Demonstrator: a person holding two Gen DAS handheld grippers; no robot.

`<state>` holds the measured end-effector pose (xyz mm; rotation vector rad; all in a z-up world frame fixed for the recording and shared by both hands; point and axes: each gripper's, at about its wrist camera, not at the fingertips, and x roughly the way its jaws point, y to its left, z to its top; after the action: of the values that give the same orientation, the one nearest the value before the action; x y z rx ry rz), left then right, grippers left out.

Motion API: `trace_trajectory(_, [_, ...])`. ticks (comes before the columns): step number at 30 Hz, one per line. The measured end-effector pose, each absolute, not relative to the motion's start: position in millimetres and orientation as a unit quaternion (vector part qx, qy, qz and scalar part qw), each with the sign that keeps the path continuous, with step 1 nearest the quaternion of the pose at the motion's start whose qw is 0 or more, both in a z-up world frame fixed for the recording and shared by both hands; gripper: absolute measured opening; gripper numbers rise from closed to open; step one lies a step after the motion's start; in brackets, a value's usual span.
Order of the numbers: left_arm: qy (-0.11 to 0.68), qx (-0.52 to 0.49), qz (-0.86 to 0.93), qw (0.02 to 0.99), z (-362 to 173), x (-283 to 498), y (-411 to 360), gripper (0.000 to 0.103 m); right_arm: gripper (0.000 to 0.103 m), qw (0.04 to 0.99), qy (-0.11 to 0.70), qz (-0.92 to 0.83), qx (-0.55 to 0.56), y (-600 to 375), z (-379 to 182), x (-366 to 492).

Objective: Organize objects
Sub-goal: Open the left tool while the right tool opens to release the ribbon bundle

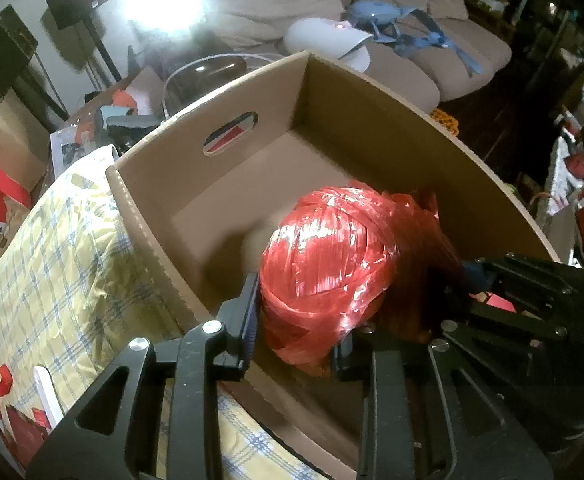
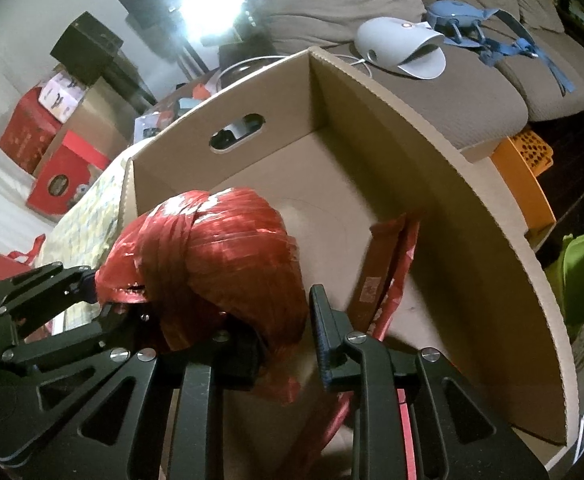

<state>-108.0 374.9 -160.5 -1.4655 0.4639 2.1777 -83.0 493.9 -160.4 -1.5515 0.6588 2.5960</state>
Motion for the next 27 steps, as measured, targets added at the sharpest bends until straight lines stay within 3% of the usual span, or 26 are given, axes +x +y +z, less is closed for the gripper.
trace_trajectory(9, [0.166,-0.505,0.803,0.27,-138.8,-95.2,374.9,0.034,0.03,0.052,0.203,0.835,-0.509,498.5,-164.4,-84.3])
trace_trajectory(27, [0.129,-0.492,0.814,0.281,-125.8,-100.0,363.1,0.039,0.03,0.027,0.23,0.859,-0.457,514.2,-119.3,-66.6])
